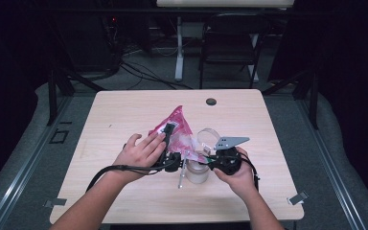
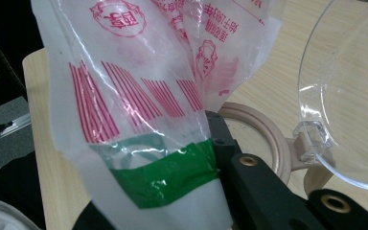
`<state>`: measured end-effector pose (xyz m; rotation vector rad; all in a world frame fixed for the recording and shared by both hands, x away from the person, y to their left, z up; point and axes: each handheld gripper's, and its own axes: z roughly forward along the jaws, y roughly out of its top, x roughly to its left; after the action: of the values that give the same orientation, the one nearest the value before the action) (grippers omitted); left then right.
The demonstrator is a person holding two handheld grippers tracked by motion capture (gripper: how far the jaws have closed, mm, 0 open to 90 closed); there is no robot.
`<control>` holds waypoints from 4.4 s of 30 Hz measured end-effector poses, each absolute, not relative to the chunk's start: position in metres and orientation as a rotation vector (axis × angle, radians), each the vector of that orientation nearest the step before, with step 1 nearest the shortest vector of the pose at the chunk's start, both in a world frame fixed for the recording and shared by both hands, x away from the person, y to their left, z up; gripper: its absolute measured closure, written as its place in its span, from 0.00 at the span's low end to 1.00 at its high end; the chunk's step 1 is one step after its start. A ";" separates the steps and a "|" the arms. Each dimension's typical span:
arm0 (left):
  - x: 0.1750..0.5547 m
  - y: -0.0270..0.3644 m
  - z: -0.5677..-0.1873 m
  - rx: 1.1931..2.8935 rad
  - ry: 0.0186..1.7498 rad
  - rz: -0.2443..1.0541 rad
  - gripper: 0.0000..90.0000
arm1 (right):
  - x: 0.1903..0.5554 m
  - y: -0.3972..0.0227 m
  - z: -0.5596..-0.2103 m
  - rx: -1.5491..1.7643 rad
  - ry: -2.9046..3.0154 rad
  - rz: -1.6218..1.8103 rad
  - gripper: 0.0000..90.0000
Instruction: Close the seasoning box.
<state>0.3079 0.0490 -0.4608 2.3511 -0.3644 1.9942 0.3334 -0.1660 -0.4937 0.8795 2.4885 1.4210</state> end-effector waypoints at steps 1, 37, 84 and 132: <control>0.308 0.049 -0.461 2.348 -0.366 1.996 0.69 | 0.333 -0.166 -0.494 0.881 2.489 1.420 1.00; 0.310 0.049 -0.464 2.373 -0.427 2.001 0.67 | 0.335 -0.166 -0.498 0.893 2.506 1.374 1.00; 0.314 0.056 -0.474 2.415 -0.354 1.948 0.67 | 0.333 -0.164 -0.495 0.878 2.486 1.370 1.00; 0.314 0.068 -0.495 2.468 -0.141 1.814 0.75 | 0.333 -0.160 -0.496 0.878 2.464 1.376 1.00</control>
<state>0.3142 0.0676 -0.4948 2.4678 -0.1410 1.8142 0.3326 -0.1603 -0.4964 0.8782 2.4643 1.3755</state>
